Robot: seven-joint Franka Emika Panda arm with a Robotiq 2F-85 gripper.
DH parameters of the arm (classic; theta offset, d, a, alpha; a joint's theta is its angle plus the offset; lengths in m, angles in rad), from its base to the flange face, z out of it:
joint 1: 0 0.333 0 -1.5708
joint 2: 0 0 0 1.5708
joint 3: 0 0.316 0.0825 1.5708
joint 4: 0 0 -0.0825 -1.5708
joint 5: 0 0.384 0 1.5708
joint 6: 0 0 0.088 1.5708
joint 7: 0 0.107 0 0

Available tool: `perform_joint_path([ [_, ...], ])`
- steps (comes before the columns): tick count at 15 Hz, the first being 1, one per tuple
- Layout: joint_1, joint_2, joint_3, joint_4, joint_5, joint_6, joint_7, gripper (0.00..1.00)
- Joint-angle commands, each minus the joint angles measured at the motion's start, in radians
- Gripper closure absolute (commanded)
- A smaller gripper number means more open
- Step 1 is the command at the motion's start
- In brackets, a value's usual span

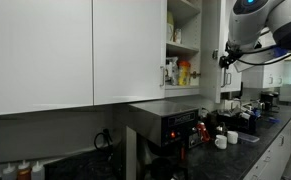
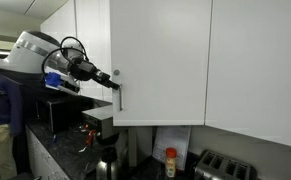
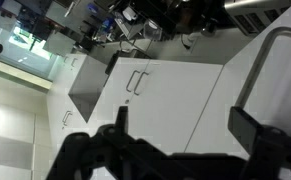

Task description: Open the door of the kitchen cabinet

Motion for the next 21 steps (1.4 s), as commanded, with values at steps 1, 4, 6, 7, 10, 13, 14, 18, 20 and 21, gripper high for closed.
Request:
perform_joint_path([
  [1,-0.035,-0.059,-0.011,0.001,0.012,-0.056,-0.039,0.00],
  [4,-0.007,-0.110,-0.043,0.000,0.044,-0.036,-0.083,0.00],
  [6,0.030,-0.148,-0.089,0.009,0.124,0.026,-0.151,0.00],
  [7,0.038,-0.155,-0.094,0.021,0.178,0.036,-0.185,0.00],
  [10,0.063,-0.178,-0.090,0.041,0.355,0.076,-0.316,0.00],
  [13,0.078,-0.183,-0.072,0.062,0.558,0.092,-0.465,0.00],
  [14,0.078,-0.178,-0.067,0.071,0.628,0.093,-0.520,0.00],
  [18,-0.027,-0.139,0.015,0.085,0.725,0.149,-0.606,0.00],
  [20,-0.090,-0.117,0.073,0.083,0.681,0.192,-0.578,0.00],
  [21,-0.122,-0.108,0.104,0.083,0.660,0.208,-0.562,0.00],
])
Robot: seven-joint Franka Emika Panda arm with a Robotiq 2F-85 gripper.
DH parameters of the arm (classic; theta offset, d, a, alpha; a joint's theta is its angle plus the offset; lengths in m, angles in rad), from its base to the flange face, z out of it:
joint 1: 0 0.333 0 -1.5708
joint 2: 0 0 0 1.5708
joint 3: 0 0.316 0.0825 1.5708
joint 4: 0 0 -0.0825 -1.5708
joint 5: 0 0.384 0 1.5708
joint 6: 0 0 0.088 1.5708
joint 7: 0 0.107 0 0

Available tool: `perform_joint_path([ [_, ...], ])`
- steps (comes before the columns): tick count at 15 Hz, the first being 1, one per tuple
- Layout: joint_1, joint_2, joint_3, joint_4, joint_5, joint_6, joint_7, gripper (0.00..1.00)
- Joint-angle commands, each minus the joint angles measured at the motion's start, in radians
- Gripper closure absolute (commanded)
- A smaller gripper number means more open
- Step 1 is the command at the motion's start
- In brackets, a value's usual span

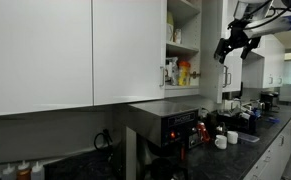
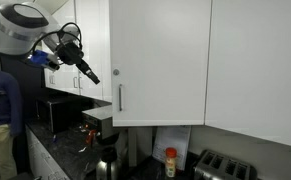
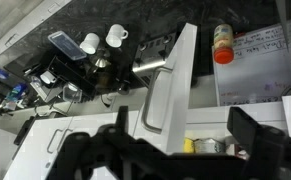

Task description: Open the door of the kitchen cabinet

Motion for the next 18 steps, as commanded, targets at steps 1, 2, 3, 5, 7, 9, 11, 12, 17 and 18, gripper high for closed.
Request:
perform_joint_path([
  [1,-0.139,0.072,0.114,0.013,-0.042,0.083,0.011,0.00],
  [2,-0.168,0.081,0.144,0.014,-0.062,0.093,0.024,0.00],
  [3,-0.193,0.095,0.171,0.014,-0.089,0.107,0.042,0.00],
  [5,-0.225,0.117,0.209,0.014,-0.145,0.119,0.082,0.00],
  [7,-0.238,0.142,0.233,0.019,-0.205,0.113,0.129,0.00],
  [9,-0.241,0.164,0.249,0.025,-0.268,0.090,0.180,0.00],
  [11,-0.235,0.180,0.252,0.029,-0.330,0.067,0.225,0.00],
  [12,-0.229,0.187,0.249,0.030,-0.360,0.058,0.246,0.00],
  [17,-0.194,0.208,0.231,0.037,-0.481,-0.018,0.330,0.00],
  [18,-0.186,0.213,0.226,0.039,-0.498,-0.035,0.344,0.00],
])
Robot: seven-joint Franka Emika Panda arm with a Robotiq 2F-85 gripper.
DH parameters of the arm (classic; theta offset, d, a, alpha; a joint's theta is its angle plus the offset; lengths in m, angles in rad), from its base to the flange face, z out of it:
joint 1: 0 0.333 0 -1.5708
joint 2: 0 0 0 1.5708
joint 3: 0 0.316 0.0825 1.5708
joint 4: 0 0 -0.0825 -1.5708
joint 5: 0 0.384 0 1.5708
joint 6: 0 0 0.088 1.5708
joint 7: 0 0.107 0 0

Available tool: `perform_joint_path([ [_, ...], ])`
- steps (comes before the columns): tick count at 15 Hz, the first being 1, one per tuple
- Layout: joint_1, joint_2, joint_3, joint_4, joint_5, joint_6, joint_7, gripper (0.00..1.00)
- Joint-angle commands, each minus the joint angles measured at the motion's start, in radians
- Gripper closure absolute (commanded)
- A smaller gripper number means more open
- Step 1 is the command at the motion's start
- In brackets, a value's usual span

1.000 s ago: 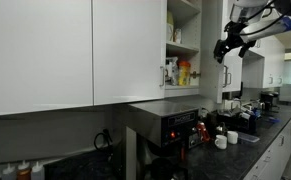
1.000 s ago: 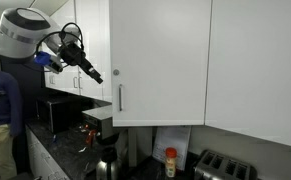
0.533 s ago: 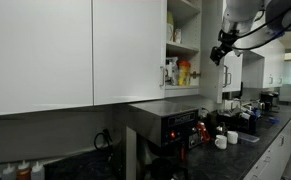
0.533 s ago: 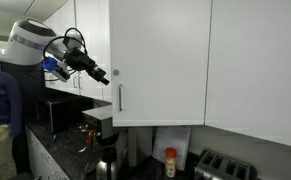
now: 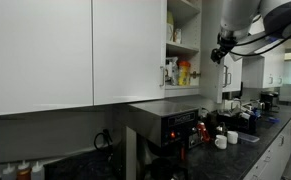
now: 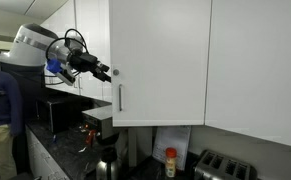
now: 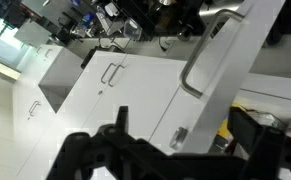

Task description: Open the door of the kitchen cabinet

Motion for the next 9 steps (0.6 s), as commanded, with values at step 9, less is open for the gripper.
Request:
perform_joint_path([
  [9,0.101,0.093,-0.051,0.041,-0.135,-0.180,0.132,0.00],
])
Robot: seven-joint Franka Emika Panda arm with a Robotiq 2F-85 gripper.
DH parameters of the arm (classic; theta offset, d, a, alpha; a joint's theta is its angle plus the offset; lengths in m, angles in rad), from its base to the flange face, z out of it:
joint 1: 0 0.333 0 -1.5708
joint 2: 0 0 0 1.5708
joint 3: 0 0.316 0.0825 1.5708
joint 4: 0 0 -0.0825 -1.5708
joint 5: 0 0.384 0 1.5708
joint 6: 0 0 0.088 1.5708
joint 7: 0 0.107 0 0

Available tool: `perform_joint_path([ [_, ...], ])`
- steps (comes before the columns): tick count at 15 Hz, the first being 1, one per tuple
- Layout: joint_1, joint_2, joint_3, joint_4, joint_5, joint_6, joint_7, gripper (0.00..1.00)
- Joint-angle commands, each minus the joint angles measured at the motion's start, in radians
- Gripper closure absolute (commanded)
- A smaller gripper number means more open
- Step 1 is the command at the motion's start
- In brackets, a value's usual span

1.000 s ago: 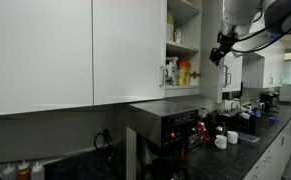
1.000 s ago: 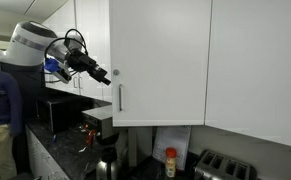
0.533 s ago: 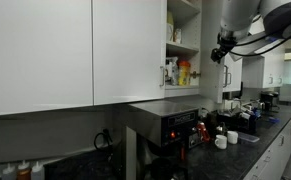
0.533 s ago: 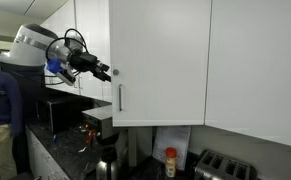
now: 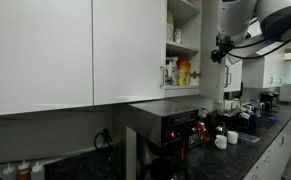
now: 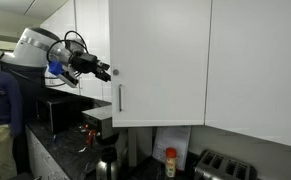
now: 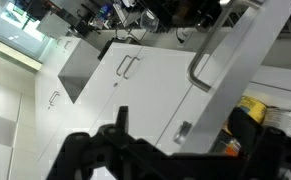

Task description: Open the door of the kitchen cabinet

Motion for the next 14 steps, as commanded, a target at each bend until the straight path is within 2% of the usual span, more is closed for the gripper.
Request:
perform_joint_path([
  [1,0.038,0.035,-0.036,0.024,-0.026,-0.078,0.025,0.00],
  [14,0.069,-0.019,-0.117,0.012,-0.010,-0.251,0.024,0.00],
])
